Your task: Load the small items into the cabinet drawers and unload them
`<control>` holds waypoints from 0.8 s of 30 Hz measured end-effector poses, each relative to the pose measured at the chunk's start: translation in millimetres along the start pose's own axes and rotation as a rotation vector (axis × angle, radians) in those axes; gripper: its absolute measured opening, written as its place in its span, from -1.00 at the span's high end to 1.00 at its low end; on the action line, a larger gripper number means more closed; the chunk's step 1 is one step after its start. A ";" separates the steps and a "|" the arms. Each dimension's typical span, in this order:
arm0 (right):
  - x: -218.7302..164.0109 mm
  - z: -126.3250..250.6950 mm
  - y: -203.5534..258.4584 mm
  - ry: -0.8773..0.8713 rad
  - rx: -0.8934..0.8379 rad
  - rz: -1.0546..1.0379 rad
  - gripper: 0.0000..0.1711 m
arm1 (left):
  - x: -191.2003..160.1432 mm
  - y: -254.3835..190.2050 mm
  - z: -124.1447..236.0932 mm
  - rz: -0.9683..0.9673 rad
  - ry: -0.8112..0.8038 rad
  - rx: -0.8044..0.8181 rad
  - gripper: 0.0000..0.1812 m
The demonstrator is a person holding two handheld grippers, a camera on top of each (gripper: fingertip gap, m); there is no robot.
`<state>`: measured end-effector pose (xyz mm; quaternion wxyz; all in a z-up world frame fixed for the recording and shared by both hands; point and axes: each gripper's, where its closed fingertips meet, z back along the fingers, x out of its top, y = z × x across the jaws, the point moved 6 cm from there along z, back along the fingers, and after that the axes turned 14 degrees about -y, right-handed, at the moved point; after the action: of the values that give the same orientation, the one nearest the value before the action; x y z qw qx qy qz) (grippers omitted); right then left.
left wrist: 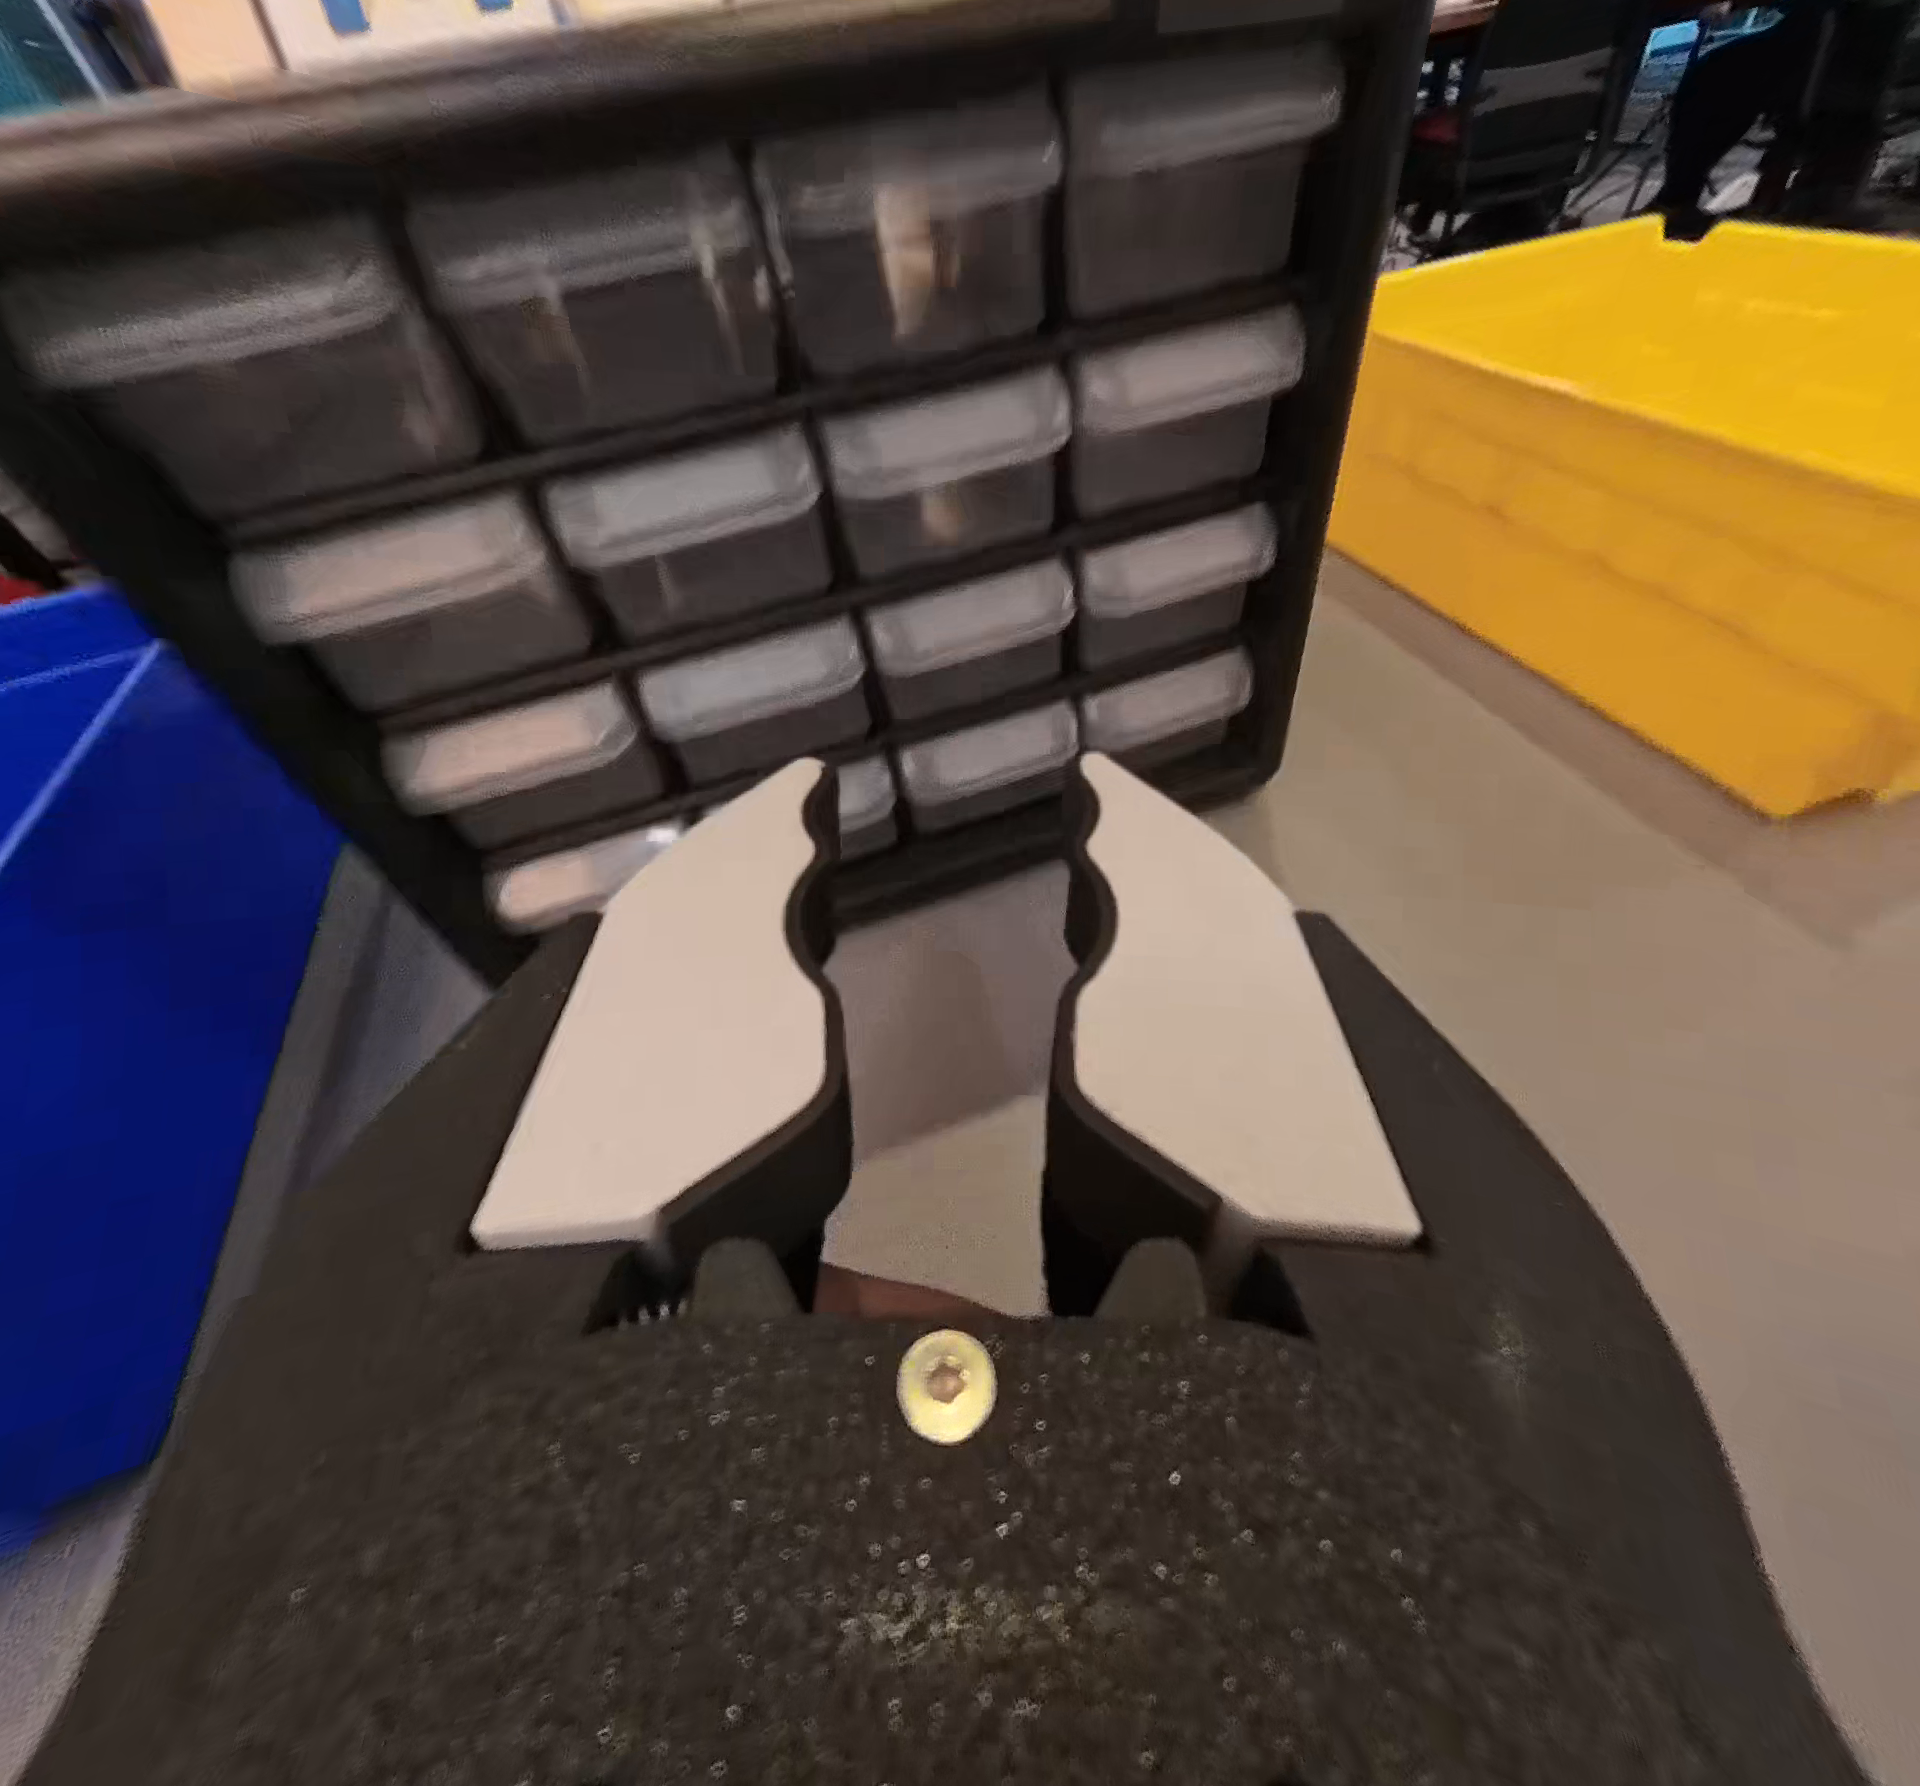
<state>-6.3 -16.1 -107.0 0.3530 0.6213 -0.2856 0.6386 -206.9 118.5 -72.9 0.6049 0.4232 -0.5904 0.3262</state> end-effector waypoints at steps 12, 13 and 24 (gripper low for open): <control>0.4 -7.9 4.3 0.003 -0.003 0.046 0.55 | -22.4 20.0 21.8 0.001 0.014 0.003 0.52; -0.2 -7.7 5.4 0.008 0.000 0.051 0.56 | -23.0 21.6 21.0 0.034 0.025 0.001 0.52; -0.4 11.4 3.5 -0.001 -0.035 0.032 0.57 | -24.2 33.7 4.8 0.069 0.057 -0.024 0.51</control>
<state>-2.4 -27.4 -106.4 0.3535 0.6109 -0.3068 0.6385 -241.3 131.2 -92.8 0.6146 0.3861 -0.5912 0.3517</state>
